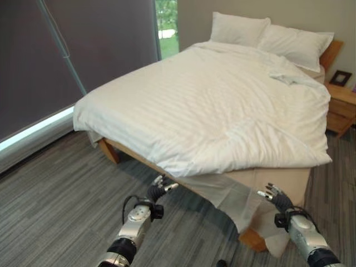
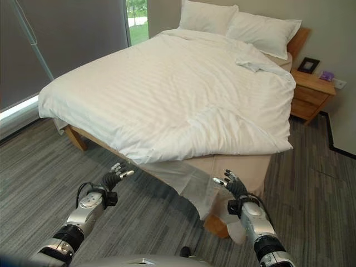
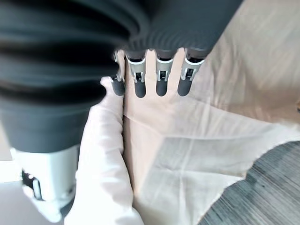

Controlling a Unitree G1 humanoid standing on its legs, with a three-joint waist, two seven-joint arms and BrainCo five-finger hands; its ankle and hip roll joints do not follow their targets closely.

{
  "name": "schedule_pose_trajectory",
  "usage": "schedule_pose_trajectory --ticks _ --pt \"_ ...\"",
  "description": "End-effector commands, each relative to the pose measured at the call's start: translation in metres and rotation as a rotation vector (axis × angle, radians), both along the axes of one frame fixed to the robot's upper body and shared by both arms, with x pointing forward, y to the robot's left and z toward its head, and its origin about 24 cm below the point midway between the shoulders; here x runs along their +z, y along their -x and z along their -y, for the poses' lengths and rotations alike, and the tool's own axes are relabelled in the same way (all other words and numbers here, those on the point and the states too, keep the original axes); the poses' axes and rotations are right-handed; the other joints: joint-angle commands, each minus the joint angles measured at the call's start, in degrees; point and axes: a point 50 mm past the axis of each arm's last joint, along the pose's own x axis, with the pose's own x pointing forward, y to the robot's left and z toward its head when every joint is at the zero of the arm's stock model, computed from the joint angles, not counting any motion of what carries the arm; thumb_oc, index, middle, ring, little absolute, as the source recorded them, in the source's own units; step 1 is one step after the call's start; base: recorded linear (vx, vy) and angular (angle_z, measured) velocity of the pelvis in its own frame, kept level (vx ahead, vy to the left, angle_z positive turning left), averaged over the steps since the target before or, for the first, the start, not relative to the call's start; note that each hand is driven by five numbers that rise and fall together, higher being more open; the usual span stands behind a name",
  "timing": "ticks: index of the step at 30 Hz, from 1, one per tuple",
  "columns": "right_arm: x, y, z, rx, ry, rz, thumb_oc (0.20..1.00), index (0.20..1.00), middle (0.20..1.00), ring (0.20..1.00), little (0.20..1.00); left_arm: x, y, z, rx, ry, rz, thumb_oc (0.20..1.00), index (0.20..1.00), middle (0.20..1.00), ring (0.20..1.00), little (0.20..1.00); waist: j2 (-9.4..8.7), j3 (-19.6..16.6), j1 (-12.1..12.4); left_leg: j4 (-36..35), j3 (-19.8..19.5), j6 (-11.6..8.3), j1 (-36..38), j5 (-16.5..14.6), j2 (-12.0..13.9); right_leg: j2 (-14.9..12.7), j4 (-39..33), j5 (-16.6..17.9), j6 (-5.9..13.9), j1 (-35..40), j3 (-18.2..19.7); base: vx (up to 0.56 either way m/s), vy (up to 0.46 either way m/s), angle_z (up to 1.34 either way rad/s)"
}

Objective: Making the bed.

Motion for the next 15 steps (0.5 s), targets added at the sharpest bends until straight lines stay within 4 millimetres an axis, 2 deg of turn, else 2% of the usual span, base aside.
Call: schedule_pose_trajectory --ticks 1,4,6,8,9,10,11,12,13,14,15 --pt "0.042 -0.036 0.007 0.021 0.067 0.204 1.000 1.000 1.000 1.000 1.000 0.015 -0.023 0.019 -0.107 -0.039 0.078 1.000 1.000 1.000 1.000 1.000 -0.18 0.60 0.63 0.59 3.27 -3.04 -0.85 2.15 1.23 -3.19 1.04 -1.82 4.79 3.08 1.25 0.00 -0.004 -0.18" --pt "0.036 -0.027 0.005 0.039 0.071 0.183 1.000 1.000 1.000 1.000 1.000 0.019 -0.027 0.025 -0.146 -0.049 0.093 1.000 1.000 1.000 1.000 1.000 0.19 0.92 -0.05 0.59 3.66 -3.40 -0.77 2.10 1.14 -3.45 1.04 -1.93 4.87 3.53 0.40 0.00 -0.002 -0.16" --pt "0.035 -0.023 0.007 0.024 0.077 0.181 1.000 1.000 1.000 1.000 1.000 0.025 -0.034 0.030 -0.174 -0.061 0.117 1.000 1.000 1.000 1.000 1.000 0.33 1.81 -0.68 0.68 3.66 -4.53 -1.25 3.71 1.67 -3.35 1.04 -2.19 4.58 3.62 -0.19 -0.07 -0.034 0.18" --pt "0.039 -0.024 0.010 0.022 0.074 0.200 1.000 1.000 1.000 1.000 1.000 0.033 -0.041 0.035 -0.191 -0.064 0.145 1.000 1.000 1.000 1.000 1.000 -0.48 3.95 -1.05 11.89 3.54 -7.10 -6.97 5.19 2.90 -3.67 1.52 -2.20 3.75 3.41 -0.94 -0.17 -0.073 0.19" --pt "0.042 -0.025 0.010 0.030 0.078 0.207 1.000 1.000 1.000 1.000 1.000 0.037 -0.045 0.039 -0.201 -0.054 0.163 1.000 1.000 1.000 1.000 1.000 -0.86 5.29 -0.63 17.35 1.66 -8.36 -10.33 6.96 2.80 -3.75 2.04 -2.23 3.29 3.32 -0.72 -0.18 0.061 0.47" --pt "0.048 -0.036 0.017 0.009 0.106 0.213 1.000 1.000 1.000 1.000 1.000 0.045 -0.052 0.048 -0.202 -0.019 0.188 1.000 1.000 1.000 1.000 1.000 -1.59 6.61 -0.61 20.17 -4.05 -9.28 -13.90 8.05 4.28 -5.50 3.11 -2.05 3.59 2.07 0.94 -0.12 0.089 0.61" --pt "0.048 -0.036 0.017 0.009 0.106 0.214 1.000 1.000 1.000 1.000 1.000 0.045 -0.052 0.048 -0.201 -0.018 0.189 1.000 1.000 1.000 1.000 1.000 -1.53 6.78 -0.53 20.23 -4.00 -9.33 -13.70 7.89 4.38 -5.42 3.13 -2.11 3.56 2.24 1.01 -0.01 0.199 0.45" --pt "0.049 -0.037 0.020 -0.013 0.094 0.213 1.000 1.000 1.000 1.000 1.000 0.046 -0.053 0.052 -0.209 -0.008 0.191 1.000 1.000 1.000 1.000 1.000 -1.64 6.17 -1.20 17.15 -3.28 -8.87 -12.89 7.91 7.92 -6.48 2.78 -2.13 4.34 2.14 1.20 0.05 0.085 -0.05" --pt "0.049 -0.037 0.020 -0.013 0.094 0.213 1.000 1.000 1.000 1.000 1.000 0.046 -0.053 0.052 -0.209 -0.007 0.190 1.000 1.000 1.000 1.000 1.000 -1.62 6.53 -0.91 16.86 -2.99 -8.93 -12.19 7.85 8.04 -6.40 2.72 -2.18 4.31 2.56 1.45 0.16 0.290 -0.24" --pt "0.047 -0.032 0.021 -0.029 0.060 0.214 1.000 1.000 1.000 1.000 1.000 0.046 -0.052 0.058 -0.229 0.006 0.190 1.000 1.000 1.000 1.000 1.000 -1.20 5.45 -1.47 11.18 -2.92 -8.65 -10.18 9.16 13.11 -7.88 2.11 -2.92 5.76 2.86 2.27 0.12 0.198 -0.24" --pt "0.047 -0.031 0.021 -0.029 0.060 0.214 1.000 1.000 1.000 1.000 1.000 0.046 -0.052 0.058 -0.229 0.007 0.190 1.000 1.000 1.000 1.000 1.000 -1.19 5.65 -1.28 10.87 -2.72 -8.68 -9.69 9.24 13.17 -7.84 2.09 -2.94 5.74 3.09 2.42 0.26 0.476 -0.32"
